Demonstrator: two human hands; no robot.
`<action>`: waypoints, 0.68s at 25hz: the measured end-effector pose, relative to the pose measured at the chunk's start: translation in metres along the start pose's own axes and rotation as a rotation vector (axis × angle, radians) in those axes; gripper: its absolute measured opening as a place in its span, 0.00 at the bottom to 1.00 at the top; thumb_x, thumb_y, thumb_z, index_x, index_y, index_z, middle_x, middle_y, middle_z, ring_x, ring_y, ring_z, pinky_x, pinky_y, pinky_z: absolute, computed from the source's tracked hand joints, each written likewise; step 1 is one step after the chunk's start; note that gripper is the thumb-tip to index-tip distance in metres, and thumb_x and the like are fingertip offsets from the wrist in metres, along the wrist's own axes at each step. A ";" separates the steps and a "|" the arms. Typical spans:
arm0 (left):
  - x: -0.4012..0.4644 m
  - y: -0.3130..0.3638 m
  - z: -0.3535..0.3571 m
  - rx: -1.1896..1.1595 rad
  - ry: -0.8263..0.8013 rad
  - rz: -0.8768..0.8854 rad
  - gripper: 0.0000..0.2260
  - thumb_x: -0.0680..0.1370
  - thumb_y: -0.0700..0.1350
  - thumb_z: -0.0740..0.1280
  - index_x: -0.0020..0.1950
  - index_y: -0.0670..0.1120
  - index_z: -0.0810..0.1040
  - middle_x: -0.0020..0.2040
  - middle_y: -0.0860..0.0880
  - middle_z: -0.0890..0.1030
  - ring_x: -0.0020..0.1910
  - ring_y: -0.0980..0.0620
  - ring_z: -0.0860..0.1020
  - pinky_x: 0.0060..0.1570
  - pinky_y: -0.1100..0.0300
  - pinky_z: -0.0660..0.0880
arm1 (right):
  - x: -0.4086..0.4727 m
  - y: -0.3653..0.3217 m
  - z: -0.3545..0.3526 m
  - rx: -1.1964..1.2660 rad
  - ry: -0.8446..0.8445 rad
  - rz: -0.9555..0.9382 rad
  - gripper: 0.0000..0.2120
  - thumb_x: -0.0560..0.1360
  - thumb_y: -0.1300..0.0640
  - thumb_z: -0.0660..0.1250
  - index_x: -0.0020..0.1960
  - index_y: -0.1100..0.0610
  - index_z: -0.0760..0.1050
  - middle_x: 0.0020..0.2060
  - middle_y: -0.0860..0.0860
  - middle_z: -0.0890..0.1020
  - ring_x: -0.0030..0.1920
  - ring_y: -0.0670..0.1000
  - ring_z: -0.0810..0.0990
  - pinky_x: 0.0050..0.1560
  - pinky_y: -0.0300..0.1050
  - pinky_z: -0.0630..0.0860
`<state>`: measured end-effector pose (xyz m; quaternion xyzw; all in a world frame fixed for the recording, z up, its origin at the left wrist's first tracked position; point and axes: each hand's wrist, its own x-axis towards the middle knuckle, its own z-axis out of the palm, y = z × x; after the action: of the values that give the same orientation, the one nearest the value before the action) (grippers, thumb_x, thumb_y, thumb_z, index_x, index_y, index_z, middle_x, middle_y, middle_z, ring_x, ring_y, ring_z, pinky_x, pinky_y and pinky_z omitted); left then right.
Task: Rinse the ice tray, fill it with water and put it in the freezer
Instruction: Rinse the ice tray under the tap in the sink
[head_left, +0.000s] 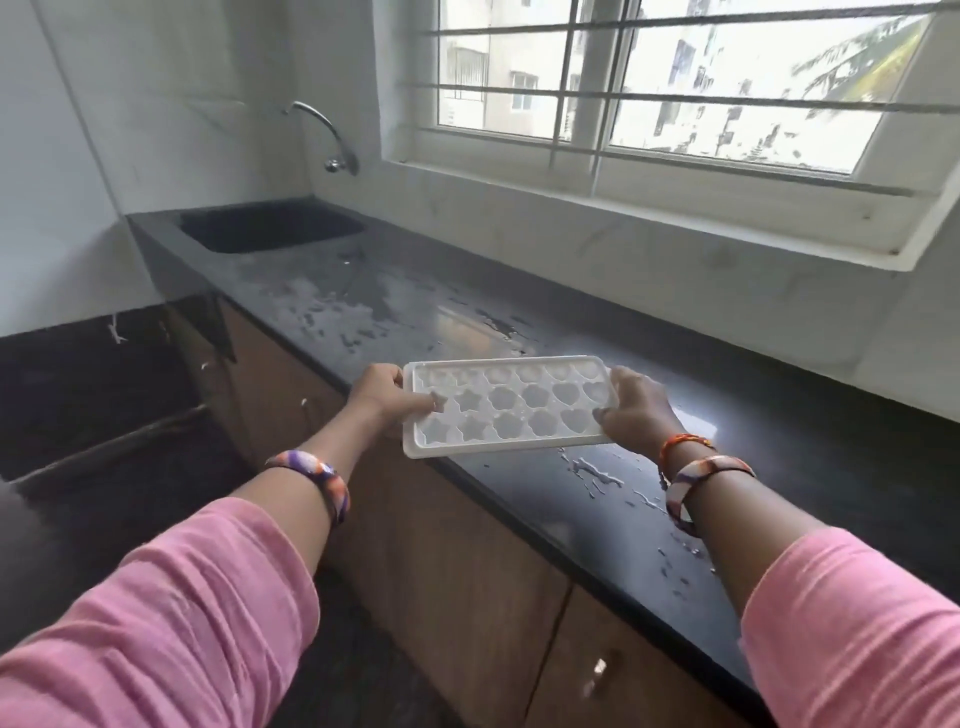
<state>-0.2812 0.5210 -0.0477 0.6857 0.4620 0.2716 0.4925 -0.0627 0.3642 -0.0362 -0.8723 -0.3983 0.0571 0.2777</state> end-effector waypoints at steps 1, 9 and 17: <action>0.015 -0.008 -0.016 -0.001 0.029 -0.017 0.12 0.64 0.39 0.77 0.35 0.43 0.73 0.35 0.46 0.77 0.32 0.48 0.76 0.23 0.64 0.72 | 0.016 -0.017 0.017 0.009 -0.009 -0.017 0.14 0.72 0.63 0.66 0.57 0.62 0.73 0.56 0.60 0.78 0.57 0.60 0.75 0.48 0.42 0.68; 0.196 -0.029 -0.111 -0.174 0.133 -0.129 0.09 0.69 0.30 0.70 0.37 0.42 0.74 0.45 0.40 0.79 0.46 0.44 0.79 0.50 0.49 0.77 | 0.175 -0.142 0.139 0.211 0.041 0.107 0.10 0.74 0.62 0.58 0.51 0.65 0.74 0.52 0.63 0.79 0.47 0.60 0.75 0.44 0.45 0.70; 0.358 -0.068 -0.237 -0.520 0.030 -0.333 0.25 0.75 0.60 0.64 0.61 0.41 0.78 0.58 0.40 0.82 0.56 0.39 0.80 0.61 0.41 0.74 | 0.317 -0.290 0.242 0.230 -0.024 0.104 0.15 0.76 0.56 0.58 0.50 0.67 0.77 0.51 0.64 0.80 0.52 0.63 0.77 0.44 0.43 0.66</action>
<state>-0.3497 0.9501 -0.0533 0.4474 0.4903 0.3062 0.6824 -0.1187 0.8541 -0.0473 -0.8534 -0.3468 0.1273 0.3677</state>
